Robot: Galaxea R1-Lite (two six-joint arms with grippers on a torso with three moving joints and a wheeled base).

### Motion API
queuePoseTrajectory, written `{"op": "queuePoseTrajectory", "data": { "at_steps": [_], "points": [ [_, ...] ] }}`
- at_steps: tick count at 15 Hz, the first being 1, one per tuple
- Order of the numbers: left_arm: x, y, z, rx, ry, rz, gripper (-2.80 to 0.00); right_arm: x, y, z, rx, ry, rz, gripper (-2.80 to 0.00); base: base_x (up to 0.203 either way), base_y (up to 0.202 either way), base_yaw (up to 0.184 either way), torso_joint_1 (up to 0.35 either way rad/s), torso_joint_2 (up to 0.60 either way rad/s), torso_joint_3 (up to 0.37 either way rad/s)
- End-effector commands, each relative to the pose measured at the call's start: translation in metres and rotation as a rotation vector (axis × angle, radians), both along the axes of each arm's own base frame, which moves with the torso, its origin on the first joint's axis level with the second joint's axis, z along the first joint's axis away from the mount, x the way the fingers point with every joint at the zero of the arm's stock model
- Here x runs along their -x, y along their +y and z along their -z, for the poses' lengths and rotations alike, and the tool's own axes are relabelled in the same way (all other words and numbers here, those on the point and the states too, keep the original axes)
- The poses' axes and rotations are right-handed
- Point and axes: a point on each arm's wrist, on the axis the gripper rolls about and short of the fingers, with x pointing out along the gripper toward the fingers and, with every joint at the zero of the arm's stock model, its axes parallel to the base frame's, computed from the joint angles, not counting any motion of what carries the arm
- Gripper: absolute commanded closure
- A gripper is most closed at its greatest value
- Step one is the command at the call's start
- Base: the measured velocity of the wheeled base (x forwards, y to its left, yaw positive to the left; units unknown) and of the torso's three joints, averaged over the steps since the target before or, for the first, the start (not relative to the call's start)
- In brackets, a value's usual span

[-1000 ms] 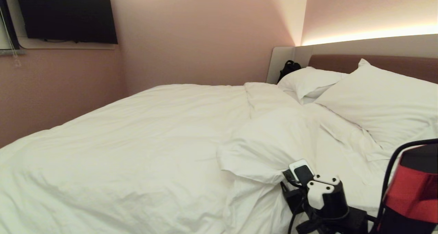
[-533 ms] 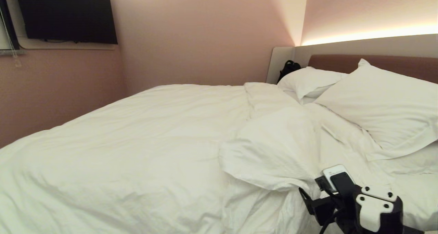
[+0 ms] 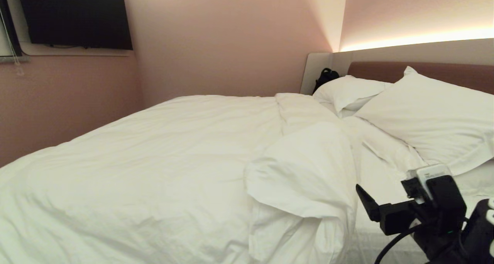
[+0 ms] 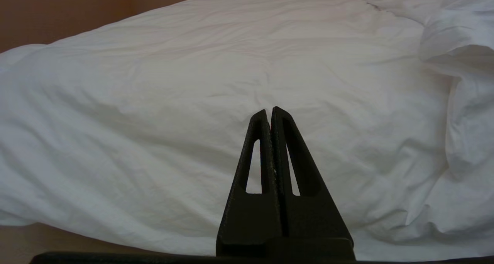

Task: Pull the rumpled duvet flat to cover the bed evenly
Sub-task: Flatten the corners of the folded blanket

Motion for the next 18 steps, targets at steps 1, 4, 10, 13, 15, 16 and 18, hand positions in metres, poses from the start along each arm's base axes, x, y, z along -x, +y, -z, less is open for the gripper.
{"op": "queuePoseTrajectory", "data": {
  "at_steps": [1, 4, 10, 13, 15, 16, 18],
  "points": [
    [0.000, 0.000, 0.000, 0.000, 0.000, 0.000, 0.00, 0.010, -0.008, -0.020, -0.022, -0.084, 0.003, -2.80, 0.000, 0.000, 0.000, 0.000, 0.00, 0.000],
    [0.000, 0.000, 0.000, 0.000, 0.000, 0.000, 0.00, 0.009, -0.008, -0.046, -0.042, -0.124, 0.005, -2.80, 0.000, 0.000, 0.000, 0.000, 0.00, 0.000],
    [0.000, 0.000, 0.000, 0.000, 0.000, 0.000, 0.00, -0.024, 0.011, -0.104, -0.096, -0.156, 0.034, 0.00, 0.000, 0.000, 0.000, 0.000, 0.00, 0.000],
    [0.000, 0.000, 0.000, 0.000, 0.000, 0.000, 0.00, -0.051, 0.024, -0.125, -0.126, -0.126, 0.091, 0.00, 0.000, 0.000, 0.000, 0.000, 0.00, 0.000],
    [0.000, 0.000, 0.000, 0.000, 0.000, 0.000, 0.00, -0.071, 0.036, -0.135, -0.143, -0.088, 0.118, 0.00, 0.000, 0.000, 0.000, 0.000, 0.00, 0.000],
    [0.000, 0.000, 0.000, 0.000, 0.000, 0.000, 0.00, -0.084, 0.044, -0.134, -0.149, -0.055, 0.147, 0.00, 0.000, 0.000, 0.000, 0.000, 0.00, 0.000],
    [0.000, 0.000, 0.000, 0.000, 0.000, 0.000, 0.00, -0.108, 0.059, -0.130, -0.192, 0.006, 0.206, 0.00, 0.000, 0.000, 0.000, 0.000, 0.00, 0.000]
  ]
}}
